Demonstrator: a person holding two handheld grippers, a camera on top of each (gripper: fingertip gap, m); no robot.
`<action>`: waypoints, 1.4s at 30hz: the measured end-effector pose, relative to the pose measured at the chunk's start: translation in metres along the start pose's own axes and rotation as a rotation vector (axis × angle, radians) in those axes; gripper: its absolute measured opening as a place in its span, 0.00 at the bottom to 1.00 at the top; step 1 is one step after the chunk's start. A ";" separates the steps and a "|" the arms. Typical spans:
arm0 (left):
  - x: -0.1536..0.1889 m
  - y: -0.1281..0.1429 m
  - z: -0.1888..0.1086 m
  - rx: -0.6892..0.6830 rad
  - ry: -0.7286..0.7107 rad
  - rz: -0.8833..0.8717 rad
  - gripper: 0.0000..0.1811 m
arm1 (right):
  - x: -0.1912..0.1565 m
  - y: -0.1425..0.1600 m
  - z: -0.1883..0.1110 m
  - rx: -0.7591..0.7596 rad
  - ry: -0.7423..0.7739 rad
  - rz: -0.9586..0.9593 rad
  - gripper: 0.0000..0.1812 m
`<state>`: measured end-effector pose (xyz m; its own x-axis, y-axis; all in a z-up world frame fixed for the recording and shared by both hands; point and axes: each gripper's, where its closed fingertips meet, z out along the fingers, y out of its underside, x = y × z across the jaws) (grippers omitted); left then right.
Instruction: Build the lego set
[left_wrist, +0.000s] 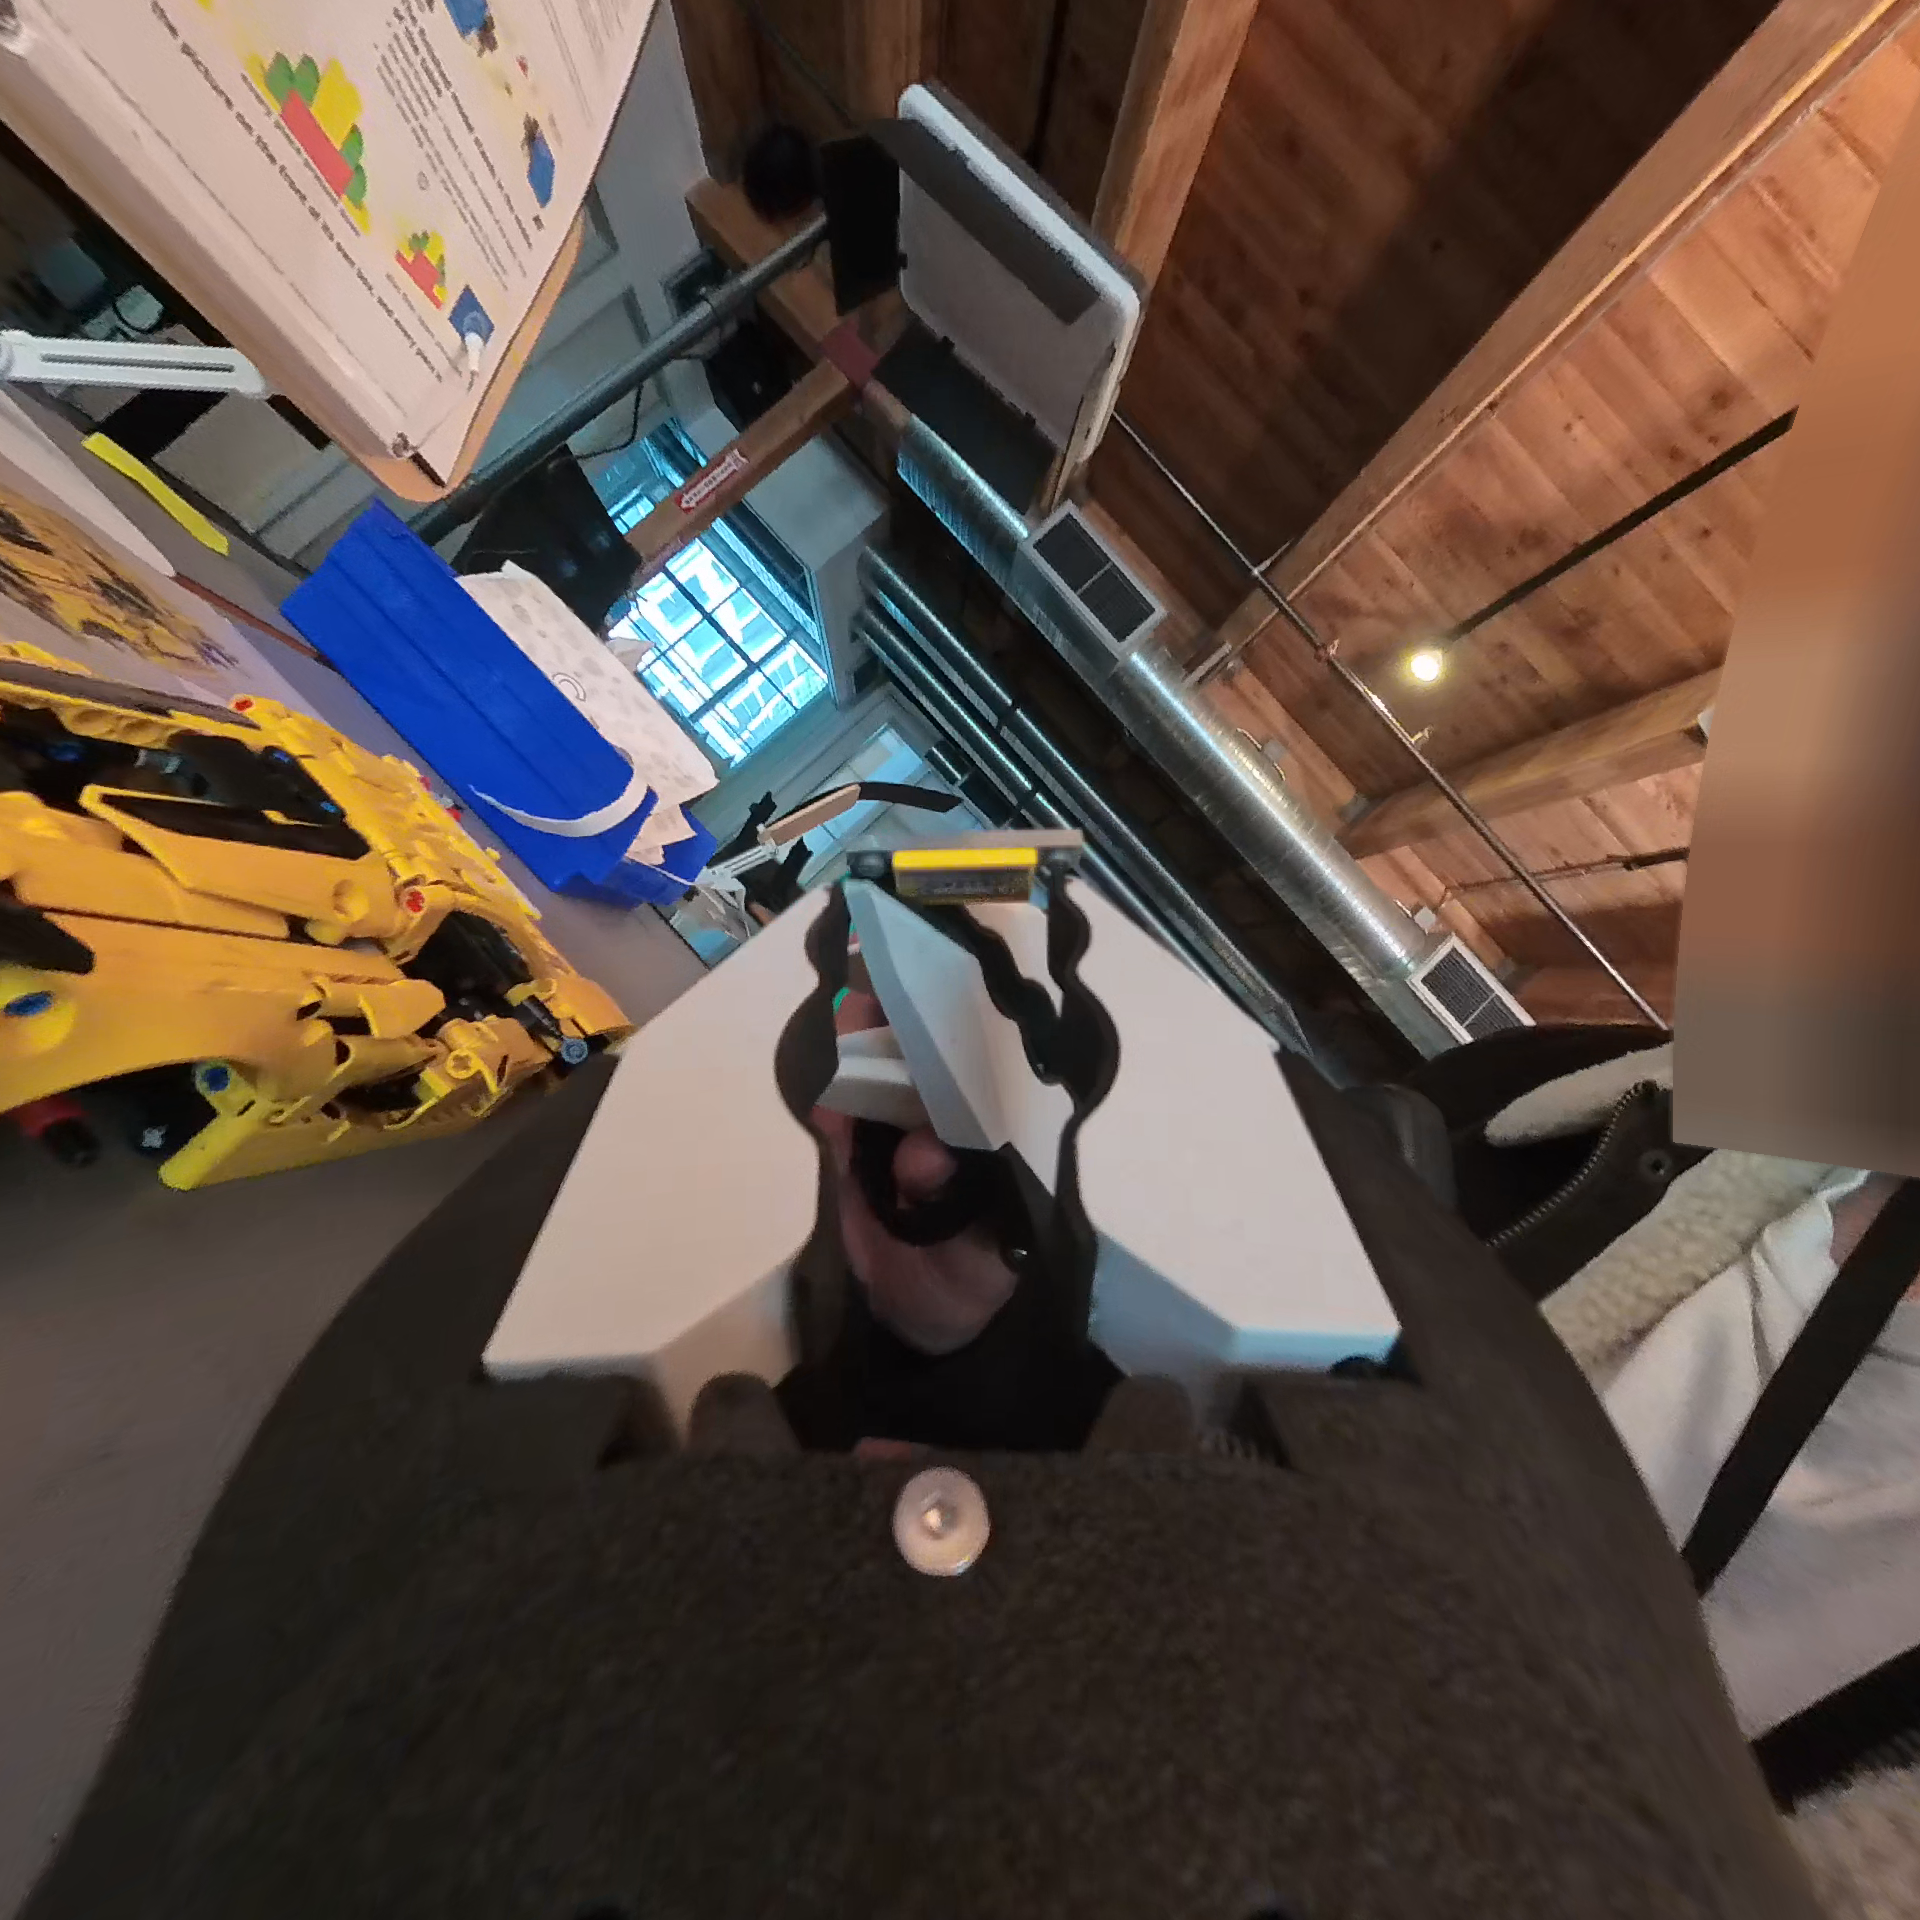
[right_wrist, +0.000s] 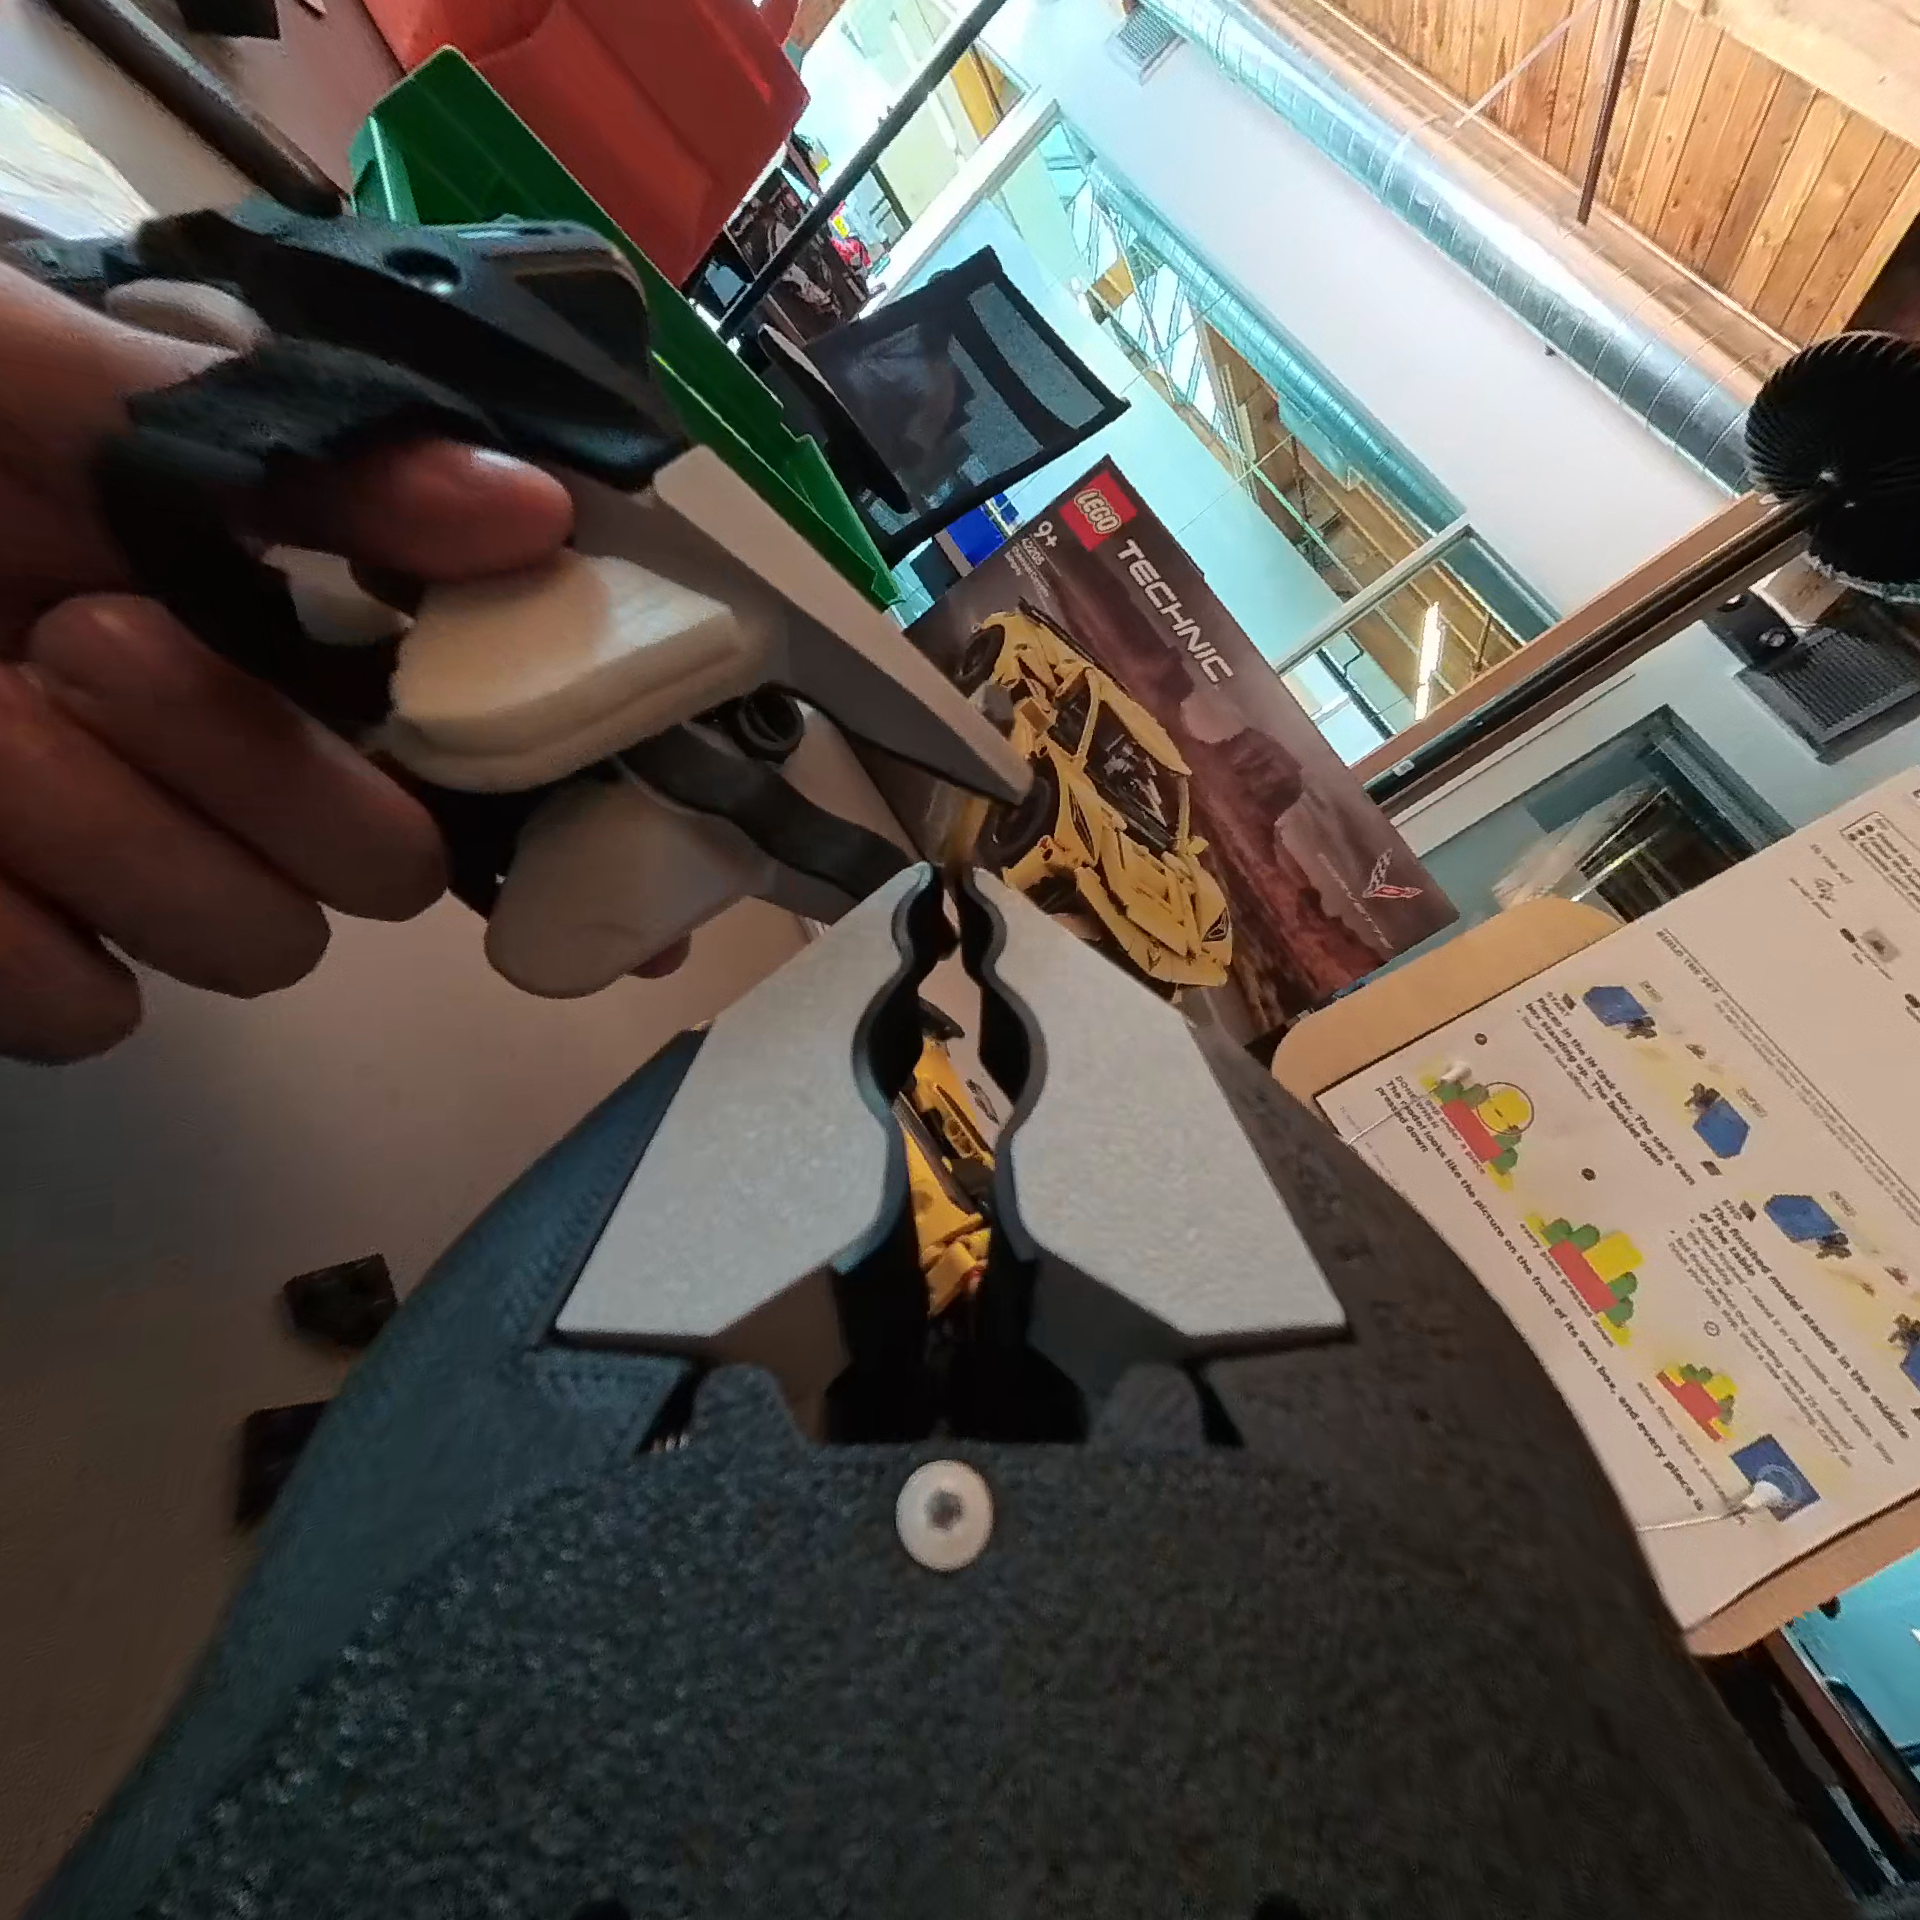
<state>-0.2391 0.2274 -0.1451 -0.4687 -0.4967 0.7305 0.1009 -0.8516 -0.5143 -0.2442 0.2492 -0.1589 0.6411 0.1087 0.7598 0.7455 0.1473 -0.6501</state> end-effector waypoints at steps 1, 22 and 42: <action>-0.001 -0.001 0.000 0.012 0.000 -0.009 0.19 | 0.000 0.000 0.000 0.001 0.007 -0.004 0.01; -0.015 0.033 -0.013 -0.372 -0.143 0.213 0.00 | -0.025 0.010 -0.031 0.050 -0.393 0.497 0.05; -0.130 0.001 -0.107 -0.962 -0.772 0.674 0.22 | -0.069 0.052 -0.017 -0.191 -0.618 0.808 0.04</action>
<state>-0.2720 0.3092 -0.2886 0.0537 -0.9912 0.1212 -0.6688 -0.1258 -0.7327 -0.2467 0.2325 -0.2449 0.7977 0.5996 -0.0653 0.1851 -0.3464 -0.9197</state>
